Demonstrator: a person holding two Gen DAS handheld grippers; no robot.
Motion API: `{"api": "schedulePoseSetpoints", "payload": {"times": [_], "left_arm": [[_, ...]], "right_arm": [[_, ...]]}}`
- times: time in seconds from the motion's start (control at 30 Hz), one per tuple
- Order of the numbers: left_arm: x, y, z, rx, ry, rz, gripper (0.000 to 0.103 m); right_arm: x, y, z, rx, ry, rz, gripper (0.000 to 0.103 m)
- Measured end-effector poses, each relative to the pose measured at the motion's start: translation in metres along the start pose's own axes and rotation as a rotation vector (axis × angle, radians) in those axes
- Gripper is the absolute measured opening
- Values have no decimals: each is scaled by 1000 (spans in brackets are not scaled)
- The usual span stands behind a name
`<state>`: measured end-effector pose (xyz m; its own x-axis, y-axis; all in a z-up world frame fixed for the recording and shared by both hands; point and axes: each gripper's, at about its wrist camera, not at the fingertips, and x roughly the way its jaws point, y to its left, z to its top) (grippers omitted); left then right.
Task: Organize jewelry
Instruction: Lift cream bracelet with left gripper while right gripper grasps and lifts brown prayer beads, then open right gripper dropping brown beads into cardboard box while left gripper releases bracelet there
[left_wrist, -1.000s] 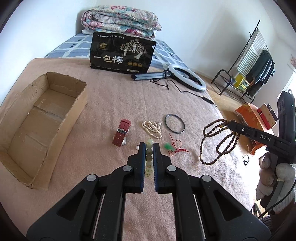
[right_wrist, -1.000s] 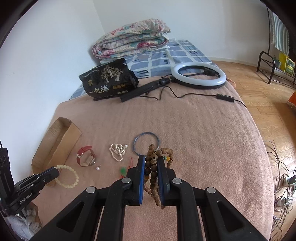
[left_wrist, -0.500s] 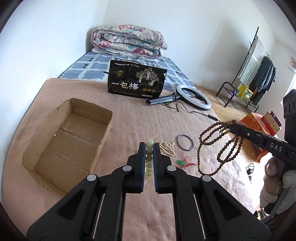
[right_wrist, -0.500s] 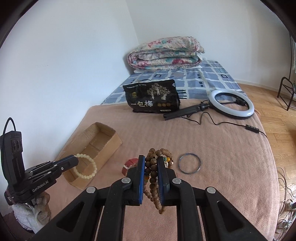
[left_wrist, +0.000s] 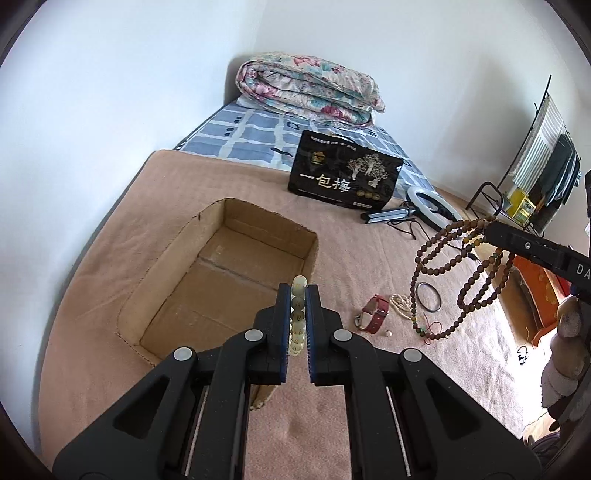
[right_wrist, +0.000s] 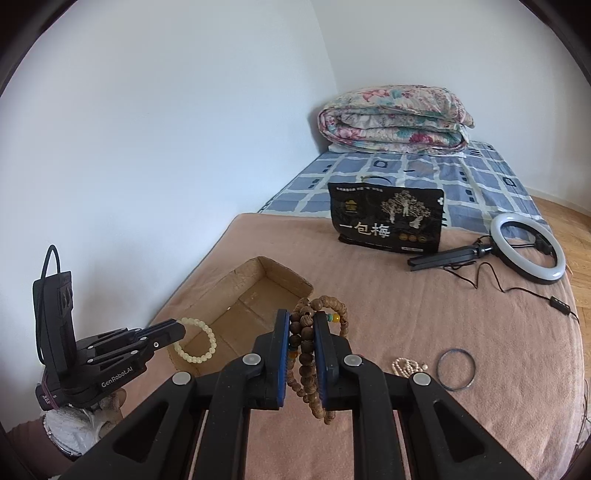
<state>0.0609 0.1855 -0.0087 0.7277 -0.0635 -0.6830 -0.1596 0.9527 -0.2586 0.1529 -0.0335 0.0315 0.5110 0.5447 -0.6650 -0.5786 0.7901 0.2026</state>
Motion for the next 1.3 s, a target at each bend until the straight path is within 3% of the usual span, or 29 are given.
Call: {"api": "schedulePoseSetpoints", "payload": {"times": [0.4,0.73,1.3], "left_arm": [[16,56,-3,-71,32,56,5],[29,75,-11,-100,64,73,5],[55,85,-24,-115,148,110,5]], "right_arm": [[54,55,24,-53,25,75,10],[99,83,33,-81,61,106,10],[166,79,4,-77,197,53,11]]}}
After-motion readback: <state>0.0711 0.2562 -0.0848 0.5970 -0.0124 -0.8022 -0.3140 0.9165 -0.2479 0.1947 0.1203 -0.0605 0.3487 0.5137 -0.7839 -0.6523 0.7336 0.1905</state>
